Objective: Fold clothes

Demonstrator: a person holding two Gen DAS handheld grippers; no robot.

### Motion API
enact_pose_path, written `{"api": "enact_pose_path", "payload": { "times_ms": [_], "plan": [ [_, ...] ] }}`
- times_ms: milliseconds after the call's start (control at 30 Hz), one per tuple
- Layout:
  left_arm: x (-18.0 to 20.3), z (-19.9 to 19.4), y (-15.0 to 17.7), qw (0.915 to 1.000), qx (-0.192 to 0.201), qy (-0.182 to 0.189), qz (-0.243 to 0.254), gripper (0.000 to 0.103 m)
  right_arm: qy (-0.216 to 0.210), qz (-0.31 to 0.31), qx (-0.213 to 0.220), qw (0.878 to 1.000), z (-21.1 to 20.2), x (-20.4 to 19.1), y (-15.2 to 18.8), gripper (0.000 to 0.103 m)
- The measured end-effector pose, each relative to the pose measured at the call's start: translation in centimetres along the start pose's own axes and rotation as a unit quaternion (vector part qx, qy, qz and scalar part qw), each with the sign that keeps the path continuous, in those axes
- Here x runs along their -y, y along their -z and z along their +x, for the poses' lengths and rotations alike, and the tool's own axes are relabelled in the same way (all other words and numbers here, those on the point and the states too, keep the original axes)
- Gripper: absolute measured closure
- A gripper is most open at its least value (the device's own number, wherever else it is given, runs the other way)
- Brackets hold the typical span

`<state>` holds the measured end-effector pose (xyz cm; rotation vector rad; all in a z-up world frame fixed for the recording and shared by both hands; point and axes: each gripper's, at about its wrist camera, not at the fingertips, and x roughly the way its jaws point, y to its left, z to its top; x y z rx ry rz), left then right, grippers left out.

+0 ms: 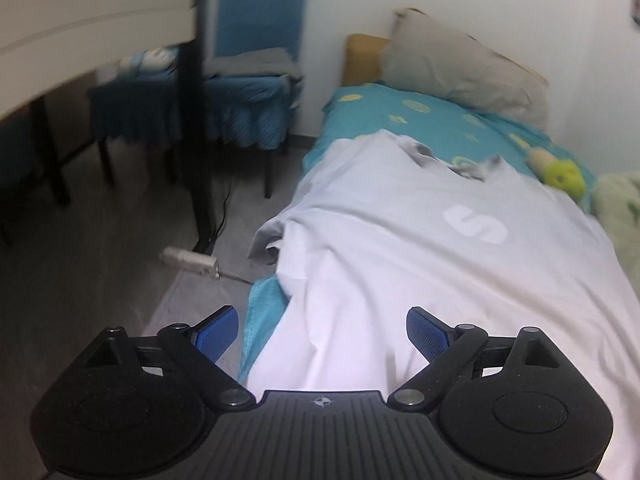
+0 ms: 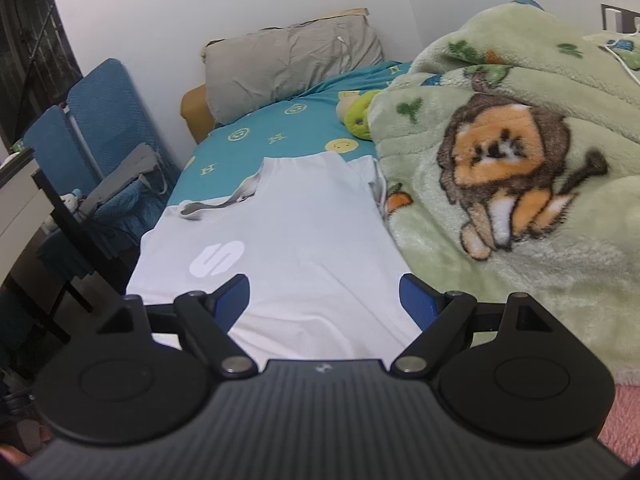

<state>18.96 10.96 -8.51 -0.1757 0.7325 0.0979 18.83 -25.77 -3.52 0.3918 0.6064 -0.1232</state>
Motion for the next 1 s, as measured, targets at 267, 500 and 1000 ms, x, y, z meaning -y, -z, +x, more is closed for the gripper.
{"api": "enact_pose_path", "payload": {
  "times_ms": [267,500,1000],
  "plan": [
    [-1.9,3.3,-0.9,0.9993,-0.011,-0.001,-0.037,0.013,0.008,0.018,-0.01,1.0,0.2,0.5,-0.1,0.02],
    [-3.3,6.7,-0.7,0.9961,-0.042,-0.022,-0.074,0.043,0.008,0.035,-0.022,0.999,1.0,0.9,-0.1,0.02],
    [-3.9,5.9,-0.3,0.9882,-0.043,-0.138,-0.05,0.097,0.0,0.079,-0.023,0.997,1.6,2.0,-0.1,0.02]
  ]
}}
